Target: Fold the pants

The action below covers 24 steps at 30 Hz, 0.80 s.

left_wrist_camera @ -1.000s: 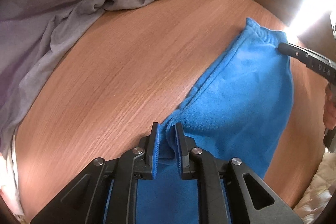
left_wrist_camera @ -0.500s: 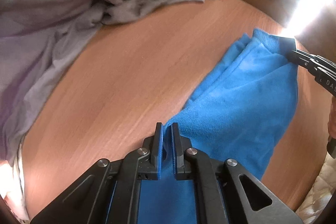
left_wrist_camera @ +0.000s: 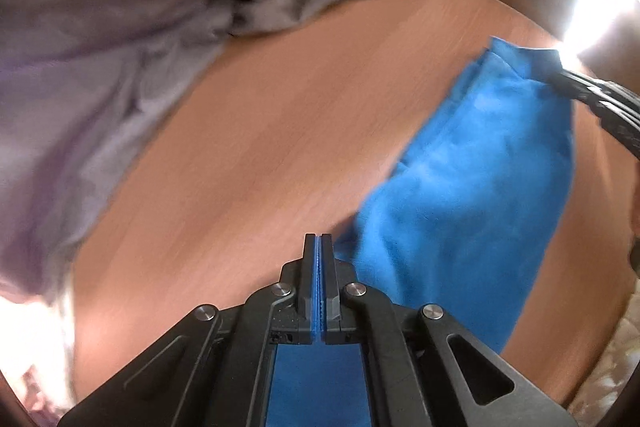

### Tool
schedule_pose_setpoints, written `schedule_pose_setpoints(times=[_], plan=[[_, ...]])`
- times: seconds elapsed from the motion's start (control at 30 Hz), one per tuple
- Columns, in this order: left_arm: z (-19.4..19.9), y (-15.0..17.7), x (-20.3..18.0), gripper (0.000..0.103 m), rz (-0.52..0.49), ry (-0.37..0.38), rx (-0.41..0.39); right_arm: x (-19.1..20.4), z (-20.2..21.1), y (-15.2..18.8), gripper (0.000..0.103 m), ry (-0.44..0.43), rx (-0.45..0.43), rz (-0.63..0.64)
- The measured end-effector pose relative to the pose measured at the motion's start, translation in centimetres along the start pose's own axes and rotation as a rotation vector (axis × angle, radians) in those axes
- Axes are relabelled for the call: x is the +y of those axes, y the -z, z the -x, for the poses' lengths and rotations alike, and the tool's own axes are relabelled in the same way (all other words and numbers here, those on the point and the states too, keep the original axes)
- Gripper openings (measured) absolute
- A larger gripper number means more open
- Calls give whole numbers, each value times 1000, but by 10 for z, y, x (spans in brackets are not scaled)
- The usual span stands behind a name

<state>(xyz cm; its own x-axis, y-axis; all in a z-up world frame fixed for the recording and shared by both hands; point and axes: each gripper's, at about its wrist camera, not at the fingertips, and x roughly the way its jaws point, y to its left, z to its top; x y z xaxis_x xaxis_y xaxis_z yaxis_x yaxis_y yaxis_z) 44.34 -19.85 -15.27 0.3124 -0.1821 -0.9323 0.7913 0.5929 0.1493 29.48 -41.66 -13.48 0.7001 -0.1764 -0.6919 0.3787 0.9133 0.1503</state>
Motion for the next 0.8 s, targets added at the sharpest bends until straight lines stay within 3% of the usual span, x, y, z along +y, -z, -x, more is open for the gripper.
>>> schedule_pose_setpoints(times=[0.03, 0.2, 0.23, 0.27, 0.33, 0.4, 0.5, 0.57, 0.8], plan=[[-2, 1, -1, 3, -15, 40, -16, -1, -6, 1, 13, -1, 18, -12], [4, -11, -10, 7, -94, 106, -91, -4, -10, 5, 14, 26, 41, -7], [7, -18, -10, 12, -110, 134, -114, -5, -10, 5, 15, 20, 40, -15], [9, -24, -11, 25, -119, 163, -133, -6, -10, 5, 15, 18, 47, -28], [11, -37, -14, 32, -141, 264, -168, -10, -11, 4, 17, 14, 59, -59], [6, -48, -20, 32, -170, 351, -171, -12, -12, 5, 17, 11, 65, -69], [-10, -66, -33, 31, -194, 395, -162, -11, -11, 5, 18, 12, 65, -73], [-21, -71, -35, 22, -192, 460, -138, -13, -12, 5, 18, 9, 69, -79], [-44, -72, -40, 21, -204, 453, -86, -13, -12, 6, 18, 12, 71, -75]])
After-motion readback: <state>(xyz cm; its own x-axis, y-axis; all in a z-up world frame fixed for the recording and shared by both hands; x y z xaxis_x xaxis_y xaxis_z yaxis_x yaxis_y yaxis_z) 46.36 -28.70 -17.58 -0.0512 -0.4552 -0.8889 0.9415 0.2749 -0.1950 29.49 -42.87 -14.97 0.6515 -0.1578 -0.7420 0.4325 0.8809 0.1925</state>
